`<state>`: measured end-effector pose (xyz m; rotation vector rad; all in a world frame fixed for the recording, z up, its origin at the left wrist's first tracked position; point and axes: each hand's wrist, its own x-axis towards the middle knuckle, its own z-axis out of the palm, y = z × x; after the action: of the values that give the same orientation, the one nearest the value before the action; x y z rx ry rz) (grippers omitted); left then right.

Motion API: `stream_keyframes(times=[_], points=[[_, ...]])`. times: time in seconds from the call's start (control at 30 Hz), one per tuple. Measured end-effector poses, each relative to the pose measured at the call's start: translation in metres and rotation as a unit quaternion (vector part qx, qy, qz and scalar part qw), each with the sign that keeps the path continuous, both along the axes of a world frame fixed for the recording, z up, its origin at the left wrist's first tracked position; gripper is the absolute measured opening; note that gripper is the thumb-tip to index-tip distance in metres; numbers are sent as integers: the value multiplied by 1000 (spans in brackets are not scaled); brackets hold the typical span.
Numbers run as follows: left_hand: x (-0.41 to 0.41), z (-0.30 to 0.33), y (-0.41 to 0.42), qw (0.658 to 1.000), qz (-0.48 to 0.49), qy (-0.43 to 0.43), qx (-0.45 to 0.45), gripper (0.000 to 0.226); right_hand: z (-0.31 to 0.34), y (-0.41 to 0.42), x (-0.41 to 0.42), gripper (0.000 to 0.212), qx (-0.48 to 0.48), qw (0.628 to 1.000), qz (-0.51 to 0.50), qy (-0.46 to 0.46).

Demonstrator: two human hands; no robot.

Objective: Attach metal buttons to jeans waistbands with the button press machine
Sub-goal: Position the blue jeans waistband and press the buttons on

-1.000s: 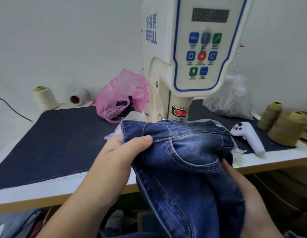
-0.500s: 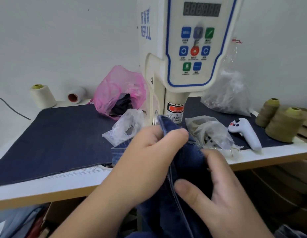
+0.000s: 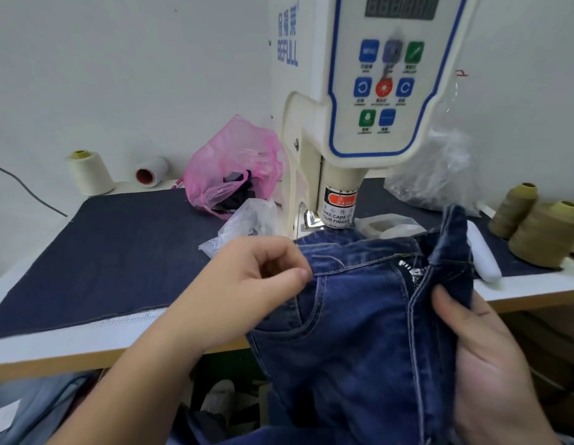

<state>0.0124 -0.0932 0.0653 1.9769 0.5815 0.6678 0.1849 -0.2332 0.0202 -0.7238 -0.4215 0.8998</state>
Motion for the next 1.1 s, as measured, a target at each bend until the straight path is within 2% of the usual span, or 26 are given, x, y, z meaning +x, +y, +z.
stream_keyframes(times=[0.13,0.27,0.33,0.4,0.47,0.57,0.63,0.7,0.73,0.8,0.87,0.9,0.93,0.97,1.0,1.03,1.07,1.1], points=[[3,-12,-3,991,79,-22,103,6,-2,-2,1,67,-12,999,4,32],[3,-31,-7,961,192,-81,182,10,-2,-7,10,101,-33,992,47,111],[3,-40,-13,945,205,-83,241,10,-3,-9,12,100,-38,986,71,148],[4,-50,-18,940,170,-68,287,6,-3,-11,14,86,-44,982,91,161],[4,-57,-19,942,143,-34,303,7,-6,-13,17,79,-40,978,109,172],[3,-60,-18,947,107,16,302,20,-2,-14,21,84,-41,980,101,166],[4,-60,-18,953,87,37,287,25,5,-15,14,72,-48,983,114,136],[5,-59,-18,958,74,46,271,27,-5,-25,17,54,-99,984,64,137],[5,-58,-18,960,67,51,268,29,-6,-25,14,54,-98,982,54,151],[7,-58,-19,962,41,50,266,29,-8,-19,19,76,6,974,63,218],[7,-59,-20,969,54,9,240,24,-11,-15,24,88,21,969,-11,247],[7,-60,-19,973,87,-15,211,24,-7,-19,20,86,85,963,16,253],[7,-59,-17,973,136,-37,182,31,3,-17,22,76,30,967,-3,255],[6,-59,-16,974,178,-46,131,42,2,-18,24,63,-64,981,-3,185],[7,-59,-15,977,198,-46,64,52,-11,-23,23,50,-10,990,2,142],[7,-58,-16,982,183,-52,-20,57,-16,-26,21,47,29,991,9,134],[9,-59,-19,983,144,-70,-86,54,-10,-23,14,50,1,994,-23,110],[11,-58,-24,982,113,-92,-124,45,-3,-18,4,57,-70,991,-48,101]])
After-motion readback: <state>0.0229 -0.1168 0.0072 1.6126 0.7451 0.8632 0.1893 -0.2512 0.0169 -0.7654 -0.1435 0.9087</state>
